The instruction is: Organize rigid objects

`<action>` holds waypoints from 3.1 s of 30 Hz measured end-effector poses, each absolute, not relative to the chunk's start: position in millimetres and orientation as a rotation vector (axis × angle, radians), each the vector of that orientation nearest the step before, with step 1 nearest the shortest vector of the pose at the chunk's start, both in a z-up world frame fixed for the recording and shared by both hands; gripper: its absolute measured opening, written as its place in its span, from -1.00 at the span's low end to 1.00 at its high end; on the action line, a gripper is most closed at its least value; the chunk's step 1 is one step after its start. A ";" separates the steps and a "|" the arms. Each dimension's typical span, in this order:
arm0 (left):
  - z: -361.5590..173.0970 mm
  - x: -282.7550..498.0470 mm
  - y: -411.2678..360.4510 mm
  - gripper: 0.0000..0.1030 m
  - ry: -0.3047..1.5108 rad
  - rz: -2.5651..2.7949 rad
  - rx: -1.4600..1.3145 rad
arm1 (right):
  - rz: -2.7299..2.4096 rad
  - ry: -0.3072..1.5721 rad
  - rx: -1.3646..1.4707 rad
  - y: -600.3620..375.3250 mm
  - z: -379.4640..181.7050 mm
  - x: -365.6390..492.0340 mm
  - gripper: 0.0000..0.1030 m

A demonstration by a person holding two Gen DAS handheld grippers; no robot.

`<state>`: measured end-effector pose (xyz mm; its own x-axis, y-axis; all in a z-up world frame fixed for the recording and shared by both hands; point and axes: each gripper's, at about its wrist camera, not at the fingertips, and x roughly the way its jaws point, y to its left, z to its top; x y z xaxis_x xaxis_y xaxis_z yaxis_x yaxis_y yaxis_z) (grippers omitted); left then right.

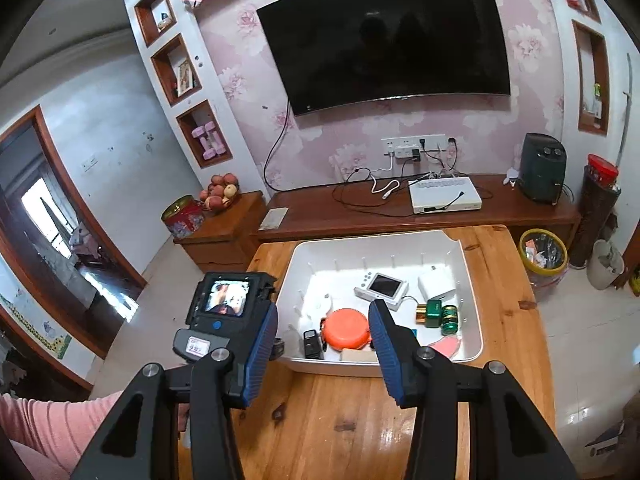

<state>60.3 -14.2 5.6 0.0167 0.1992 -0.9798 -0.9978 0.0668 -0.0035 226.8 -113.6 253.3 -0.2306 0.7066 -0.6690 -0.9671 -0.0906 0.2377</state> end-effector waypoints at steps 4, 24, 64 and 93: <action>5.6 60.9 -14.3 -0.88 1.084 1.250 -1.016 | 1.602 0.748 -0.456 -108.0 247.2 243.7 0.33; 6.3 60.5 -13.8 -0.87 1.084 1.258 -1.020 | 1.220 0.911 -0.594 -53.8 137.1 364.9 0.33; -14.0 -10.7 -37.5 -0.76 1.201 1.276 -0.952 | 1.228 1.000 -0.334 8.1 100.8 314.6 0.50; -17.1 -20.1 -69.8 -0.80 1.178 1.238 -1.029 | 1.051 1.085 -0.681 -91.6 103.1 348.1 0.41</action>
<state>-20.1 -69.8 -17.1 -0.0363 0.1360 -0.9900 -0.9956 0.0808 0.0476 348.1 -91.6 103.1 0.0976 0.3401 -0.9353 -0.9242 0.3797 0.0416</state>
